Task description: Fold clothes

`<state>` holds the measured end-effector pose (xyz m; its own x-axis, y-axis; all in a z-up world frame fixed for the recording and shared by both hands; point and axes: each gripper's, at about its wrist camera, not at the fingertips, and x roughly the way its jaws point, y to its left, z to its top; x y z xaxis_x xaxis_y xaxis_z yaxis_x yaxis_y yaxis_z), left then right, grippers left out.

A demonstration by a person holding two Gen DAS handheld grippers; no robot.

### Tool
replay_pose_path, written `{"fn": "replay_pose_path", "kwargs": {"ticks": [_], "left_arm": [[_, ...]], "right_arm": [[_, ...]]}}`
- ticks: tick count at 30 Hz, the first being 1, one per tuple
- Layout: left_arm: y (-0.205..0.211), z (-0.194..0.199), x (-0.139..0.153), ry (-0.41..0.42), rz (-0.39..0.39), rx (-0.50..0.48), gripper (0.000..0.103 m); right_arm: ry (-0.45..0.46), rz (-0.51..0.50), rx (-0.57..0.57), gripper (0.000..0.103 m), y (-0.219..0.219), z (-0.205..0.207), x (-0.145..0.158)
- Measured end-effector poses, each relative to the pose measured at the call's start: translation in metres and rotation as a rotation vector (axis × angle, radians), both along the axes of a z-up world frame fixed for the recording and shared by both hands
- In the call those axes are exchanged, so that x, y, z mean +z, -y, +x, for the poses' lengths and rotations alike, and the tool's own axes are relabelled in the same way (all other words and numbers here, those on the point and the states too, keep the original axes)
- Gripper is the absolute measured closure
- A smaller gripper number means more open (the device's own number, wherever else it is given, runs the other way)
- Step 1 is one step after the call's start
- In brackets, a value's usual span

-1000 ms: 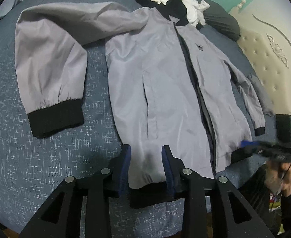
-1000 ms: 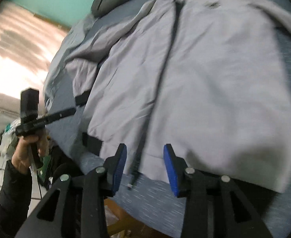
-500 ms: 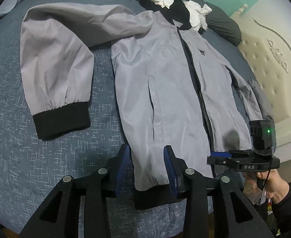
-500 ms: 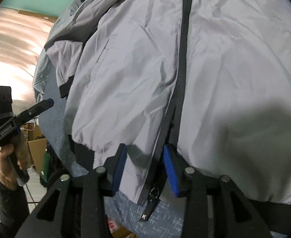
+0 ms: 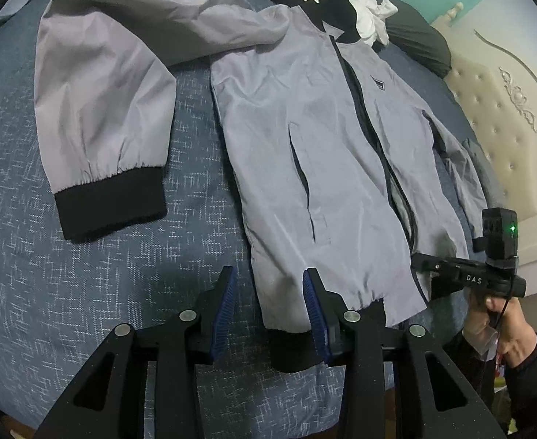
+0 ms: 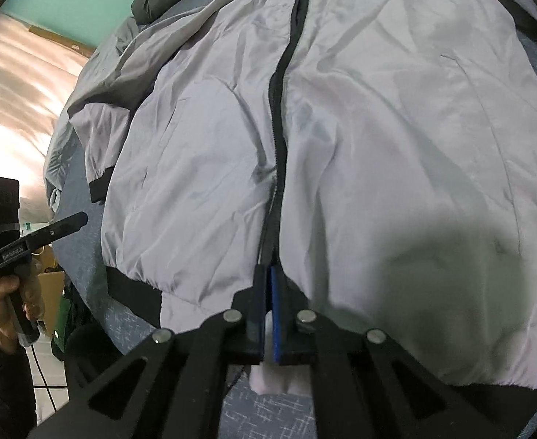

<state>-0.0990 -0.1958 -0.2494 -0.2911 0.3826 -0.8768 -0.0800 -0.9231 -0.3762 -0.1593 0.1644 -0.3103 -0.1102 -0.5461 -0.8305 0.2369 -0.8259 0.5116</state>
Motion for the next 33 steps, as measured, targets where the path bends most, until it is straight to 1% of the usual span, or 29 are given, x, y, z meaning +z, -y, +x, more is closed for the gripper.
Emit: {"fn": "replay_pose_path", "kwargs": {"ticks": [2, 5, 8, 12, 16, 19, 20, 21, 23, 24, 26, 30, 33], "left_arm": [[-0.002, 0.0, -0.005, 0.013, -0.004, -0.002, 0.052], [-0.007, -0.001, -0.015, 0.038, -0.012, -0.016, 0.052], [-0.013, -0.002, -0.024, 0.06, -0.012, -0.029, 0.052], [-0.016, -0.002, -0.031, 0.073, 0.028, -0.03, 0.052], [-0.021, 0.0, -0.035, 0.079, 0.062, -0.044, 0.052], [-0.026, 0.003, -0.04, 0.086, 0.041, -0.064, 0.053], [-0.027, 0.004, -0.043, 0.092, 0.035, -0.07, 0.056], [-0.029, 0.005, -0.045, 0.096, 0.038, -0.076, 0.066], [-0.03, 0.007, -0.044, 0.084, 0.036, -0.083, 0.073], [-0.031, 0.009, -0.043, 0.079, 0.036, -0.086, 0.081], [-0.028, 0.01, -0.04, 0.066, 0.053, -0.074, 0.088], [-0.02, 0.015, -0.025, 0.032, 0.064, -0.05, 0.095], [-0.005, 0.022, -0.021, 0.037, 0.092, -0.018, 0.096]], "right_arm": [[-0.002, 0.002, 0.001, 0.101, 0.003, 0.001, -0.001], [-0.005, 0.002, -0.005, 0.101, 0.007, 0.002, 0.0], [-0.006, 0.001, -0.024, 0.101, -0.001, 0.001, 0.0], [-0.011, -0.005, -0.047, 0.101, -0.009, 0.0, 0.002], [-0.011, -0.006, -0.034, 0.101, -0.007, 0.002, 0.002], [-0.003, -0.008, -0.03, 0.101, -0.004, 0.002, -0.001], [0.0, -0.011, -0.03, 0.101, -0.004, 0.001, -0.001], [0.002, -0.015, -0.031, 0.101, -0.004, 0.001, -0.002], [0.006, -0.021, -0.03, 0.101, -0.005, 0.0, -0.003], [0.007, -0.023, -0.029, 0.101, -0.005, 0.0, -0.003], [0.012, -0.029, -0.028, 0.101, -0.006, 0.0, -0.003], [0.019, -0.042, -0.013, 0.101, -0.002, 0.002, -0.003], [0.024, -0.046, 0.014, 0.101, 0.006, 0.004, -0.003]]}}
